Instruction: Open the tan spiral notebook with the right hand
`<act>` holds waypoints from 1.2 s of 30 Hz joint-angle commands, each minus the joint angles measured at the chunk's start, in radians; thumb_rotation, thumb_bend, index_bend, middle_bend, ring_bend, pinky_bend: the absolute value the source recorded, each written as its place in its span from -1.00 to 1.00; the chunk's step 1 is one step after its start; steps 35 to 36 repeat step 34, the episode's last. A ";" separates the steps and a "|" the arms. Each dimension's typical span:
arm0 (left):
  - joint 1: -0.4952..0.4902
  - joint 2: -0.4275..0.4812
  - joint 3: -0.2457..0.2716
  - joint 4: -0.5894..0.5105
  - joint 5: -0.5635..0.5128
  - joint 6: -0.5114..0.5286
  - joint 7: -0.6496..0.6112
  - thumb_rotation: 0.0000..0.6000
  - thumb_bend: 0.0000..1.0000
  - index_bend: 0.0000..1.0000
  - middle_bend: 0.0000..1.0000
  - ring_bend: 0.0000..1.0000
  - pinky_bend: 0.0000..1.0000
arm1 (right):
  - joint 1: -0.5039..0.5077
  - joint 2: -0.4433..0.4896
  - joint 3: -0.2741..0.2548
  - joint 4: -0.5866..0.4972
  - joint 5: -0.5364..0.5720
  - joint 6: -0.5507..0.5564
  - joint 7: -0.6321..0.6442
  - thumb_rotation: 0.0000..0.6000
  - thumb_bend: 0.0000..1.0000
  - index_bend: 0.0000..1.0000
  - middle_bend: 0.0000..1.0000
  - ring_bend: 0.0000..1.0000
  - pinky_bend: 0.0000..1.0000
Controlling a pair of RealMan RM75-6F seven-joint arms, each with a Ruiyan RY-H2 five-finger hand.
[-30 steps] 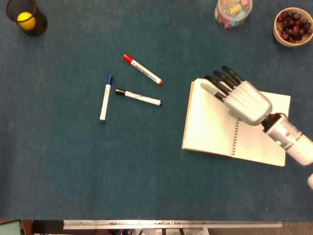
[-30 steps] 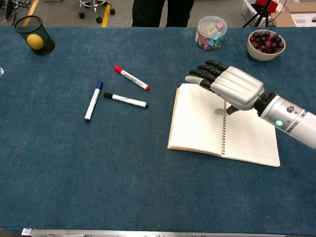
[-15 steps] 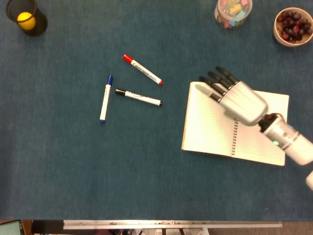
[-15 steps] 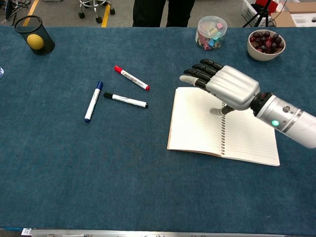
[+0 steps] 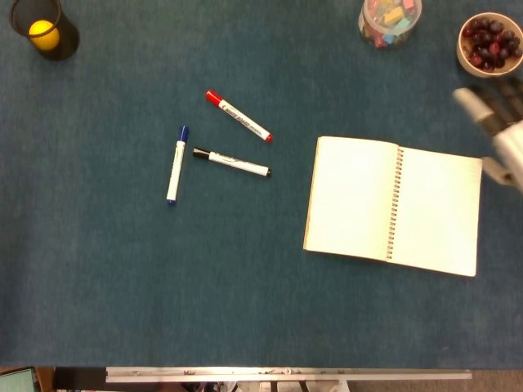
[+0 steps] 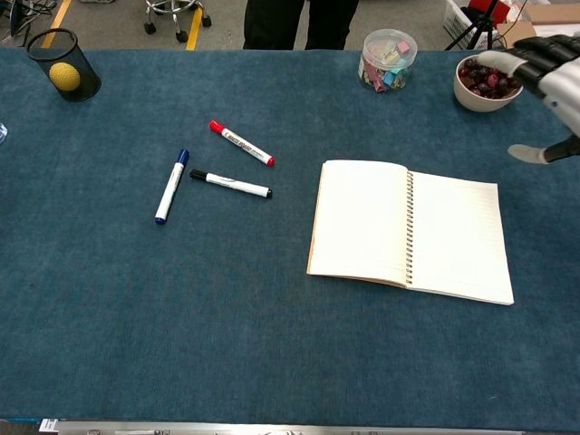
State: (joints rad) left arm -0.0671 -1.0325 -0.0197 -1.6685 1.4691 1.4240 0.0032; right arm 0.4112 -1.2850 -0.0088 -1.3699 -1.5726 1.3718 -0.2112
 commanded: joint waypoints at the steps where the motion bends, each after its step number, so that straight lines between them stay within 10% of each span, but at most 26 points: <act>1: -0.007 -0.024 -0.010 0.020 0.017 0.019 0.018 1.00 -0.03 -0.80 -0.84 -0.94 -0.89 | -0.076 0.082 0.000 -0.087 0.059 0.051 -0.041 1.00 -0.61 -0.71 -0.58 -0.73 -0.61; 17: -0.038 -0.089 -0.016 0.048 0.074 0.041 0.056 1.00 -0.03 -0.80 -0.84 -0.94 -0.89 | -0.296 0.199 -0.015 -0.223 0.158 0.201 -0.061 1.00 -0.60 -0.63 -0.55 -0.72 -0.57; 36: -0.037 -0.078 -0.012 0.030 0.060 0.043 0.059 1.00 -0.03 -0.80 -0.84 -0.94 -0.89 | -0.280 0.165 0.030 -0.198 0.107 0.157 -0.036 1.00 -0.60 -0.63 -0.55 -0.72 -0.57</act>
